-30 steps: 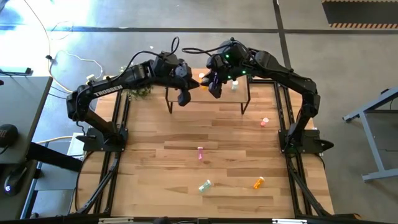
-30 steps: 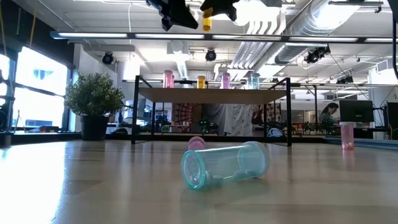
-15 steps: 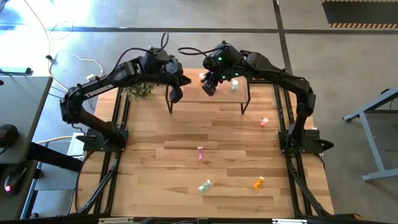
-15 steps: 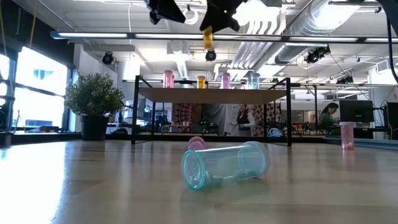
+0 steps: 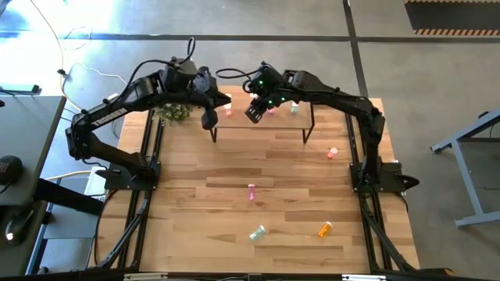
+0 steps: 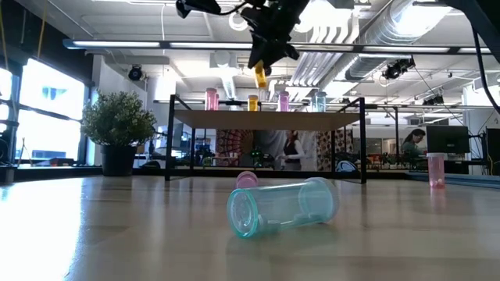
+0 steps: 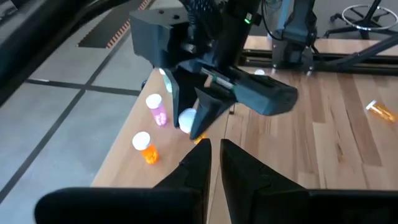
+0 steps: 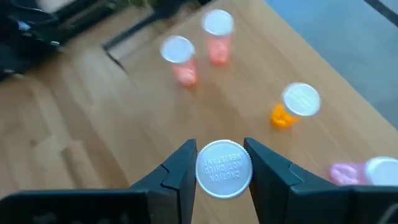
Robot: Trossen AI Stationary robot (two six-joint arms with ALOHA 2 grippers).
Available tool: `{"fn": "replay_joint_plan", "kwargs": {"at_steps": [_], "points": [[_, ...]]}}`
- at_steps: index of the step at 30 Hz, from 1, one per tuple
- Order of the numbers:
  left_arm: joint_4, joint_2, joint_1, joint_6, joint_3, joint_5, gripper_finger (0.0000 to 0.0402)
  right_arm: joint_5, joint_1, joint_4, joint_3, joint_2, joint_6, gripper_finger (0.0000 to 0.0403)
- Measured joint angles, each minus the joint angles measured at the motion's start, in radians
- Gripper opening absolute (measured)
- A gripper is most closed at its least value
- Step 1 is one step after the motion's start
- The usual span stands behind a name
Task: Pick and place medicine bottles onto shelf by color
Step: Put the top orange pill bottle on the shelf aligned with the other orange pill bottle
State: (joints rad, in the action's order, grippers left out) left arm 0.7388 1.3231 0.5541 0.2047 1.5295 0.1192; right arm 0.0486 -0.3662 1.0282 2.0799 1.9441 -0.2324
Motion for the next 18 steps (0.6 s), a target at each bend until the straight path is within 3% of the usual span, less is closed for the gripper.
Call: {"fn": "replay_joint_plan", "kwargs": {"at_steps": [18], "points": [[0.011, 0.001, 0.002, 0.009, 0.000, -0.004, 0.0025, 0.105, 0.043, 0.065, -0.001, -0.059, 0.039, 0.0108]]}}
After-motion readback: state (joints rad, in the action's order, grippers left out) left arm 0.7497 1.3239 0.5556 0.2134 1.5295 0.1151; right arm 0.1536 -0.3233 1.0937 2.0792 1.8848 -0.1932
